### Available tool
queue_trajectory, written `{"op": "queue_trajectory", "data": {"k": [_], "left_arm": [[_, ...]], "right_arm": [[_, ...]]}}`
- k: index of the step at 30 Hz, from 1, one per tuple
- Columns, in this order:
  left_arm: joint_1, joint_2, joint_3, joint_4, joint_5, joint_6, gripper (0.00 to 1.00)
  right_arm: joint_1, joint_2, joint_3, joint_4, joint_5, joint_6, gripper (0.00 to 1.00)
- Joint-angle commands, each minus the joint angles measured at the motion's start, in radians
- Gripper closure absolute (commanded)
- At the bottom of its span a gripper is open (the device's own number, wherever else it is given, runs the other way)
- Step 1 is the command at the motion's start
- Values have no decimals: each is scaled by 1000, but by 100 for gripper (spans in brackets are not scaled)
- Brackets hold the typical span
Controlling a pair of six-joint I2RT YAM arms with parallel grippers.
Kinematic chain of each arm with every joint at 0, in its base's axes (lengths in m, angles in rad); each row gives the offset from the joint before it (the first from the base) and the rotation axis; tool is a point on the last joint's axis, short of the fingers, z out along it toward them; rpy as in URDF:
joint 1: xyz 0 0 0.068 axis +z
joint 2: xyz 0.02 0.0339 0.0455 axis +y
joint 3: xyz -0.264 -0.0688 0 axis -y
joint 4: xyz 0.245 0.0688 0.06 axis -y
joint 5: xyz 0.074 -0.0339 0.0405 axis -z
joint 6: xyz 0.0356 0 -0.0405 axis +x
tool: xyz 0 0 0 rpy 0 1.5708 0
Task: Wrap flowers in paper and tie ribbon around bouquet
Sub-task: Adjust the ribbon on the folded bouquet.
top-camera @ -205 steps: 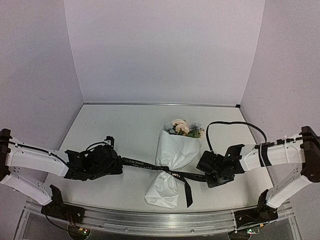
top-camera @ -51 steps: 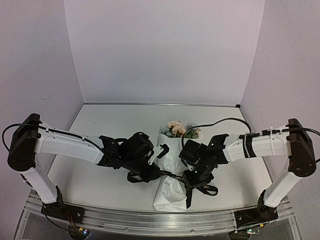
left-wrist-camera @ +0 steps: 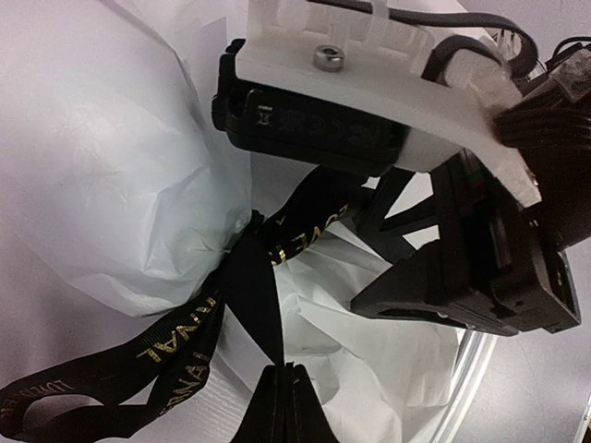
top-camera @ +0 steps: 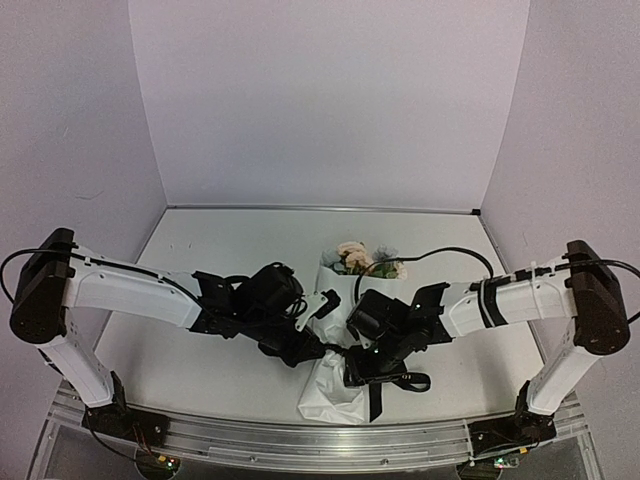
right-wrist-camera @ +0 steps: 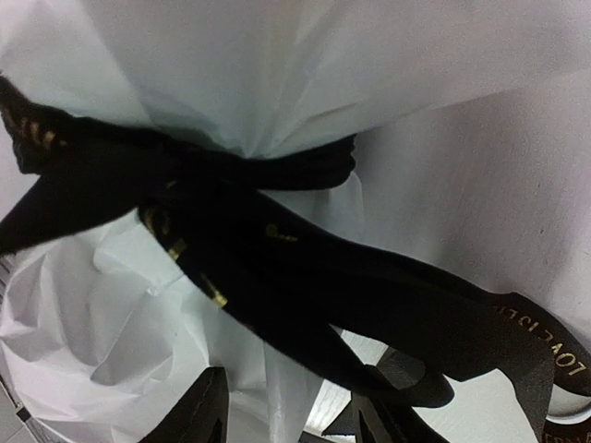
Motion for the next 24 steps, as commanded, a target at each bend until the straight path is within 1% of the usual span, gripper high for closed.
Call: {"op": "queue_trajectory", "data": {"k": [1, 4, 6, 9, 17, 24], "left_arm": [[0, -46, -6, 28, 3, 6, 100], [0, -54, -16, 25, -51, -12, 100], [2, -68, -30, 27, -78, -22, 100], [11, -87, -49, 29, -106, -41, 100], [52, -155, -115, 47, -178, -91, 100], [105, -199, -170, 40, -211, -129, 100]], "right_arm": [[3, 9, -28, 30, 10, 28, 68], [3, -4, -49, 29, 31, 28, 85], [3, -12, -60, 28, 40, 30, 90], [4, -21, -71, 26, 54, 30, 93], [3, -27, -76, 8, 68, 30, 93], [3, -33, -73, -12, 79, 21, 93]]}}
